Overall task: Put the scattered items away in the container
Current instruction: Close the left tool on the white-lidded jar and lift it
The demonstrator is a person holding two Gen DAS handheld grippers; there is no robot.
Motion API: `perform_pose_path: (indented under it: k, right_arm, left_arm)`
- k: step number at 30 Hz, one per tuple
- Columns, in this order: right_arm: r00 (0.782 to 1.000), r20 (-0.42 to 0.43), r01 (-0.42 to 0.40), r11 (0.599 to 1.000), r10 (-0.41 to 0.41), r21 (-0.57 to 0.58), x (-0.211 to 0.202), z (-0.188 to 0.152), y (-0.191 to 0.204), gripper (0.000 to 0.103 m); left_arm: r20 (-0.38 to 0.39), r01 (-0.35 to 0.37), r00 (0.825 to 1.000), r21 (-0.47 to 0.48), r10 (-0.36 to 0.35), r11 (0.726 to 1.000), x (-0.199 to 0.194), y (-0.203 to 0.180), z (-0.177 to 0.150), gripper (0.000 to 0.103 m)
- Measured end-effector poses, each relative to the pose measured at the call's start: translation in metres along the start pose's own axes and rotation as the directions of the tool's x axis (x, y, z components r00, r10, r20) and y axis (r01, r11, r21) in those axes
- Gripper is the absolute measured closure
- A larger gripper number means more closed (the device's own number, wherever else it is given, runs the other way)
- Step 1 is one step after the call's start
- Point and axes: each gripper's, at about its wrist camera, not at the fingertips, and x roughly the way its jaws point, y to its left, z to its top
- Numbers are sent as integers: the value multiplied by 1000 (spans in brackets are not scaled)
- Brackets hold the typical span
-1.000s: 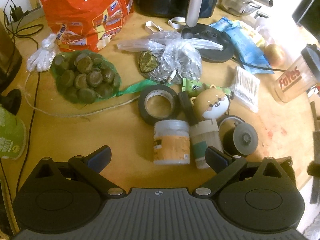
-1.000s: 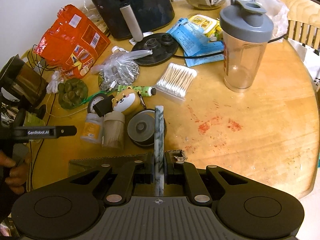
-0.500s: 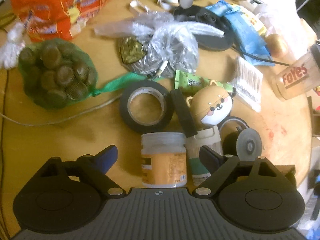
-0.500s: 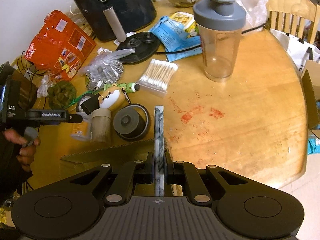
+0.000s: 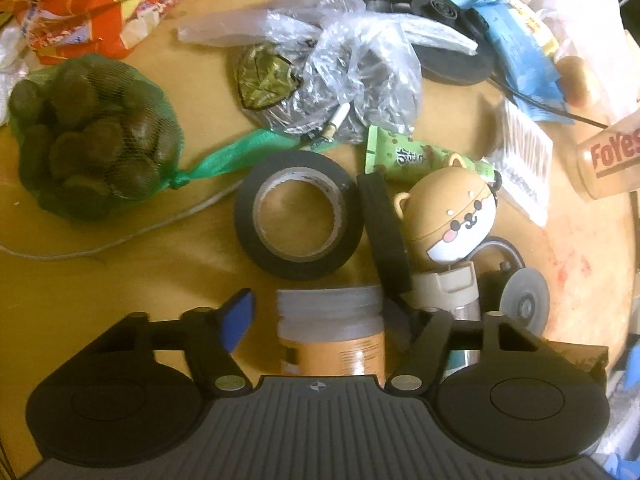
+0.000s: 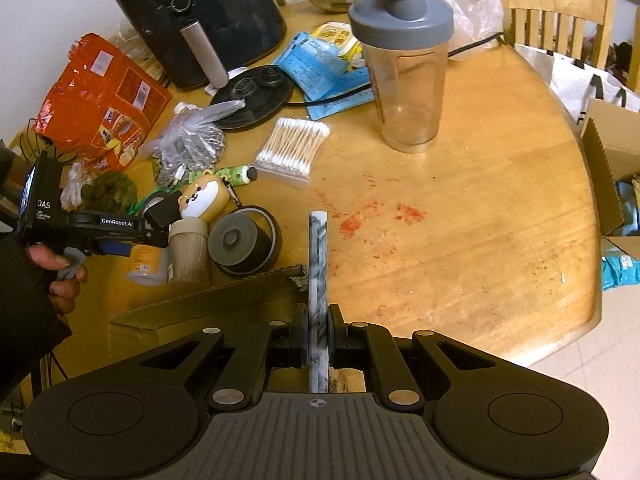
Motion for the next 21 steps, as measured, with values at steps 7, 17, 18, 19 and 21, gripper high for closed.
perform_pose_path:
  k: [7, 17, 18, 19, 21]
  right_arm:
    - [1000, -1, 4, 1000, -4, 5, -1, -1, -1, 92]
    - [1000, 1, 0, 1000, 0, -4, -2, -1, 0, 92]
    - [1000, 0, -2, 1000, 2, -6, -2, -1, 0, 92]
    - [1000, 0, -4, 1000, 4, -9, -1, -1, 0, 92]
    - [1000, 0, -9, 1000, 9, -16, -1, -1, 1, 92]
  left_arm:
    - [4, -29, 1000, 43, 29, 999, 2, -9, 2, 50]
    - [20, -40, 999, 58, 38, 998, -11, -12, -6, 50]
    - [23, -40, 999, 60, 39, 997, -13, -13, -7, 50]
    - [25, -40, 999, 60, 39, 997, -15, -14, -9, 50]
    - [32, -40, 999, 59, 38, 997, -19, -14, -12, 50]
